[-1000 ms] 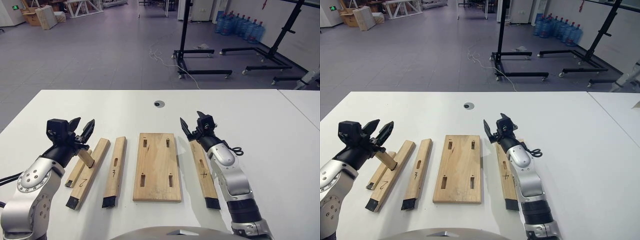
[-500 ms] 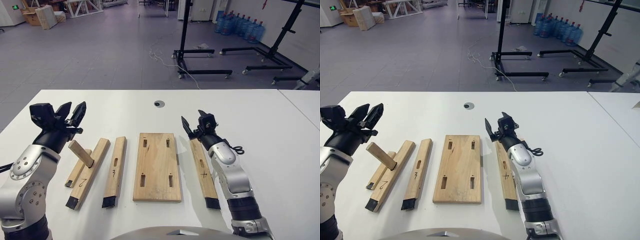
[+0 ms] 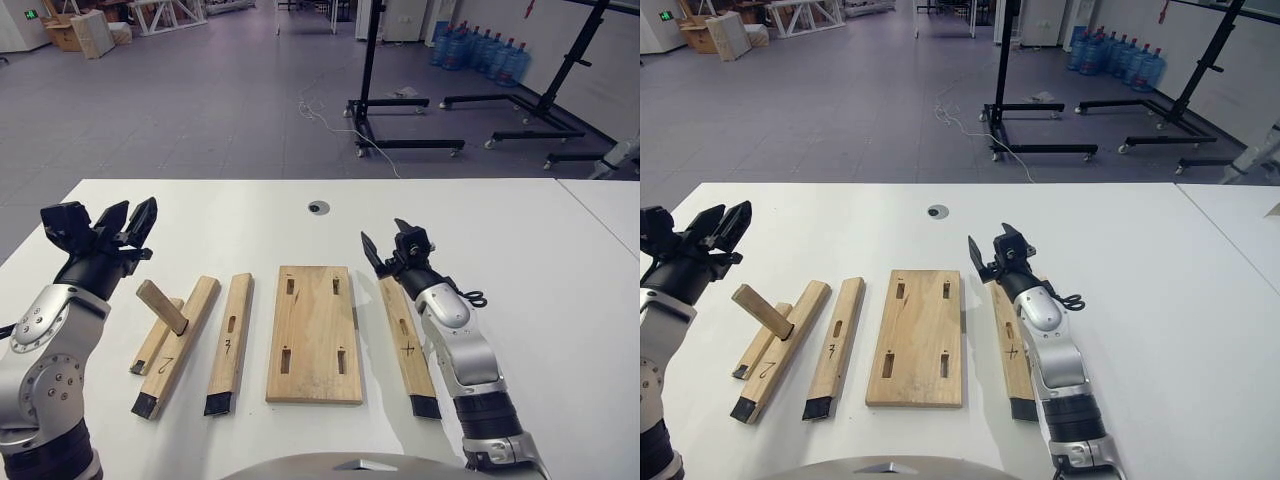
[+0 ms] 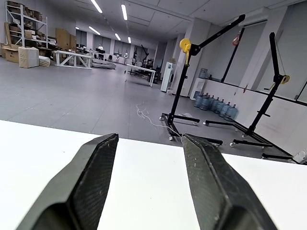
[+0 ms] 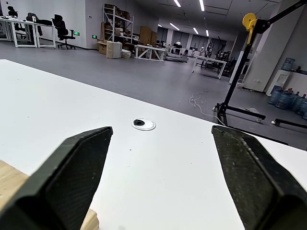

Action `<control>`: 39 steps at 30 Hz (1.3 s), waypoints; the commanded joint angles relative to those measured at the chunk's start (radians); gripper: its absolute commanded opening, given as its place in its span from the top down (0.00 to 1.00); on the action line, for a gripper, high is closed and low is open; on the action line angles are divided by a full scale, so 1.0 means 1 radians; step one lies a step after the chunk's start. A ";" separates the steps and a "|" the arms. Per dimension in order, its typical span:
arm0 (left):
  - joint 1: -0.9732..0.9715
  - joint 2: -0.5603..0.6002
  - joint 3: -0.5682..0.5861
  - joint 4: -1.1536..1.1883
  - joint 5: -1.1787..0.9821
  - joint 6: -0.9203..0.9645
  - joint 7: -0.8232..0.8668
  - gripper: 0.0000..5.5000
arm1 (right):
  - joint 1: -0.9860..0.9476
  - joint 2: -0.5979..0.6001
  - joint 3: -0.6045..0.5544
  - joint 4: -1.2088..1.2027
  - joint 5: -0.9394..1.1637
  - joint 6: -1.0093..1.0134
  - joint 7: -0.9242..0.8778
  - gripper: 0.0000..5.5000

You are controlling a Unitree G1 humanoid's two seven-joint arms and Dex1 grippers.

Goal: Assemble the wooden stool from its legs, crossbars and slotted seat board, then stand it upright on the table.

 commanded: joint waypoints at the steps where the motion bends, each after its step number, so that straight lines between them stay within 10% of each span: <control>1: -0.052 0.011 0.013 -0.011 -0.029 -0.004 0.025 0.56 | -0.038 -0.013 -0.008 0.004 0.004 -0.008 0.012 0.31; 6: -0.028 0.016 0.011 0.018 -0.033 -0.005 0.012 0.56 | -0.047 -0.018 -0.006 0.005 0.008 -0.001 0.025 0.31; 14: 0.238 -0.154 -0.295 0.331 0.260 -0.233 -0.059 0.56 | -0.086 -0.038 0.013 0.035 0.032 0.041 0.102 0.31; 39: 0.080 0.194 0.137 0.132 0.082 -0.102 -0.051 0.56 | -0.043 -0.024 -0.055 -0.011 0.075 0.068 0.051 0.31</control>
